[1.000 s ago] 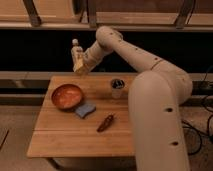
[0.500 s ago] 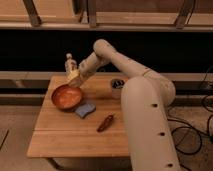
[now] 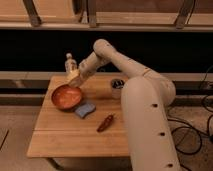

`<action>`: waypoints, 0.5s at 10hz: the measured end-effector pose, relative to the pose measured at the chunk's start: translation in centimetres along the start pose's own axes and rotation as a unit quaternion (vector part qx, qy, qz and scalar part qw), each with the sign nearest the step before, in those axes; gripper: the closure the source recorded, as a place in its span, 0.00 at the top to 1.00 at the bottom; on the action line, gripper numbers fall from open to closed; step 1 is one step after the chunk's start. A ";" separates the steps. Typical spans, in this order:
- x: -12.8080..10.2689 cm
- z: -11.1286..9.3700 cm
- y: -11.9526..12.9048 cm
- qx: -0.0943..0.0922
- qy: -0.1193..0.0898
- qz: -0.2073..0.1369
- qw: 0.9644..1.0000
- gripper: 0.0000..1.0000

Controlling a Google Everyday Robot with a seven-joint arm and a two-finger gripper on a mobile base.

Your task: Place the bottle in the ceramic bowl

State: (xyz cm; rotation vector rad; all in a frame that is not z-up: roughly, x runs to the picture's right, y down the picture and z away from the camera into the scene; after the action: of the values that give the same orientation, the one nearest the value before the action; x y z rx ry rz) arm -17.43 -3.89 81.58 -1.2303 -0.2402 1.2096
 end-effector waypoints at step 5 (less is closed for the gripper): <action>1.7 3.7 1.0 0.163 0.136 -0.097 0.972 0.12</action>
State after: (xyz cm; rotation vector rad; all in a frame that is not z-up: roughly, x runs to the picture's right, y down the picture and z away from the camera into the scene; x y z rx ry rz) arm -19.90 -0.55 81.50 -1.0419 0.0416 0.8586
